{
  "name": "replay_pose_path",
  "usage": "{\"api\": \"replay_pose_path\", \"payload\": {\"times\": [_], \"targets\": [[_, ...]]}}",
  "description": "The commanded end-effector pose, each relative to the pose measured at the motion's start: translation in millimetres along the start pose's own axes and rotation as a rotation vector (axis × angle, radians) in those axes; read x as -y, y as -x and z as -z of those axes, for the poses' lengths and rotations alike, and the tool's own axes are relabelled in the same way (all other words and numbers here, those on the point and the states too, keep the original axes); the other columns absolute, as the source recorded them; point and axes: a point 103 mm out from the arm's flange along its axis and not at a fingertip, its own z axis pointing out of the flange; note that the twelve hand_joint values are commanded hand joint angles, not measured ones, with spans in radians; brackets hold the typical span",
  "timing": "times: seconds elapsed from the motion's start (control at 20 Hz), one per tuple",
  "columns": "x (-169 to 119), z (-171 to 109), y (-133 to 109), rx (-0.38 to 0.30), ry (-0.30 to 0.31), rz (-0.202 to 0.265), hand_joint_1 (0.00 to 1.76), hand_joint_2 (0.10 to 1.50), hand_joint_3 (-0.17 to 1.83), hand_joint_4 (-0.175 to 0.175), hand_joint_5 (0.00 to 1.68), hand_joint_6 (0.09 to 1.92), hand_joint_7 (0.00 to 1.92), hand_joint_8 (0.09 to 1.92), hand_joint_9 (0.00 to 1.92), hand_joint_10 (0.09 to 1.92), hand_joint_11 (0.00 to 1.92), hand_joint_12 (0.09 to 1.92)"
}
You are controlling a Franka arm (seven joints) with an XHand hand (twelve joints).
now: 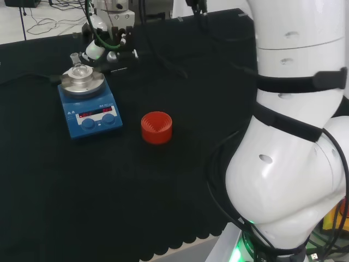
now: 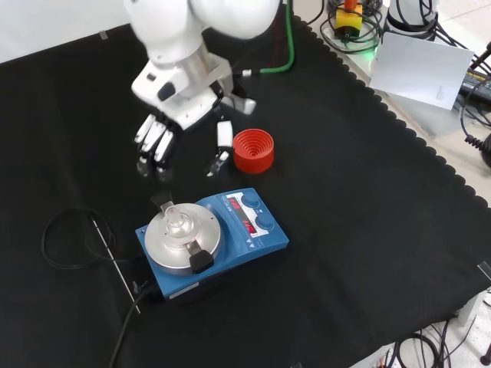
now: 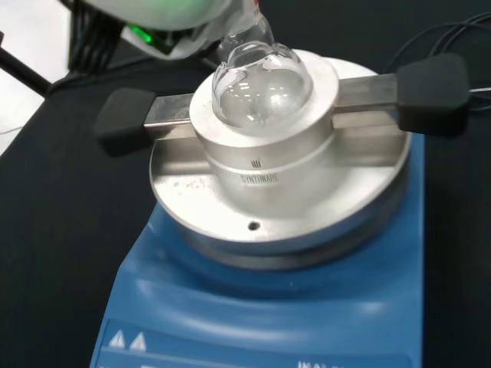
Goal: Turn on the heater.
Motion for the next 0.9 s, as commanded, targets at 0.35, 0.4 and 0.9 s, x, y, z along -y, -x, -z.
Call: {"api": "replay_pose_path", "payload": {"times": [0.35, 0.4, 0.9], "targets": [[82.2, 18.8, -15.1, 0.006, -0.012, -0.076, 0.84, 0.62, 0.65, -0.048, 0.47, 0.74, 0.26, 0.71, 0.52, 0.69, 0.28, 1.37], [87.4, 15.5, -17.4, 0.009, -0.029, -0.077, 0.84, 0.62, 0.64, -0.047, 0.45, 0.72, 0.28, 0.71, 0.53, 0.69, 0.27, 1.37], [124.3, -34.8, -34.9, 0.017, -0.197, -0.09, 0.84, 0.64, 0.63, -0.046, 0.4, 0.55, 0.76, 0.77, 0.91, 0.62, 0.48, 1.31]]}}
